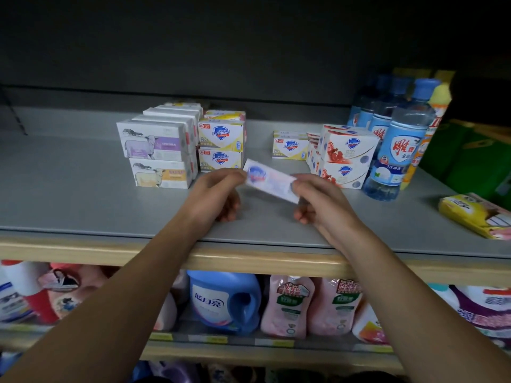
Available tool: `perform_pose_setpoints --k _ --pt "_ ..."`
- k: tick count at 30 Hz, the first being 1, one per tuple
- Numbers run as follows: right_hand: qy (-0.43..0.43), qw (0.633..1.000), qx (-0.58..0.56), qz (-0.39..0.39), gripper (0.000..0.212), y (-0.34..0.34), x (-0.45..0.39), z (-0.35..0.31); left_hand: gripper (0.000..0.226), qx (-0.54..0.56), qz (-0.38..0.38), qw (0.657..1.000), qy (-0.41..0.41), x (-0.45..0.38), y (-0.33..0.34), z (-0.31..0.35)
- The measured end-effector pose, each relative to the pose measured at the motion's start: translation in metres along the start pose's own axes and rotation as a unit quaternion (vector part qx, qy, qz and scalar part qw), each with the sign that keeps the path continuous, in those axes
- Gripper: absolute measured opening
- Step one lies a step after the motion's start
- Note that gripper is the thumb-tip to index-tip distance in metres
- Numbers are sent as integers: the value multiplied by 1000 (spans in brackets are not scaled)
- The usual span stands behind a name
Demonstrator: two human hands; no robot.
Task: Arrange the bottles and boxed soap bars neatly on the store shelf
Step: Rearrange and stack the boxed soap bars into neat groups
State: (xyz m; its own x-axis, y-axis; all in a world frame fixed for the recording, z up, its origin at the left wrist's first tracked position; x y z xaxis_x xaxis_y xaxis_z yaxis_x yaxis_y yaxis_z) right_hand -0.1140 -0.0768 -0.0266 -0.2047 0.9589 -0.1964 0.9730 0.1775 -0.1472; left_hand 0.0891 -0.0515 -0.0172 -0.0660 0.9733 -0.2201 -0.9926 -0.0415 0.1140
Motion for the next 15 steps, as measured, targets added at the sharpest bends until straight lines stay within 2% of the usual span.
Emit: perform_pose_setpoints --k 3,7,10,11,13,15 --pt "-30 998 46 -8 35 2 3 -2 24 53 -14 998 -6 -1 1 -2" --pt "-64 993 96 18 27 1 3 -5 18 28 8 999 21 -2 0 -3" --pt "-59 990 121 35 46 0 1 0 34 36 -17 998 46 -1 -1 -2" --pt "-53 990 125 39 46 -1 0 1 41 41 -33 997 47 0 0 -2" --pt "-55 989 128 38 34 -1 0 0 50 57 -56 996 38 0 1 -2" --pt "-68 987 137 40 30 0 2 -4 52 84 -62 994 27 1 2 -1"
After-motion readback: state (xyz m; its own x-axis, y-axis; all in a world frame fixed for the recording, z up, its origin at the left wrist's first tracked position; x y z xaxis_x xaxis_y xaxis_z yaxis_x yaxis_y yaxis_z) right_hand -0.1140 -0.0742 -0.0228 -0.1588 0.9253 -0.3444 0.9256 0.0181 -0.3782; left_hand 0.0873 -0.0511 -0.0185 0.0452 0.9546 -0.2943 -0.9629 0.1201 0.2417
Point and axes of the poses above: each hand's wrist, its own x-axis away from the middle knuckle, its own y-axis out of the palm, z = x × y, the point moved 6 cm from there along -x, towards the middle knuckle, and after that the axes turned 9 degrees about x, right-handed, at the moved point
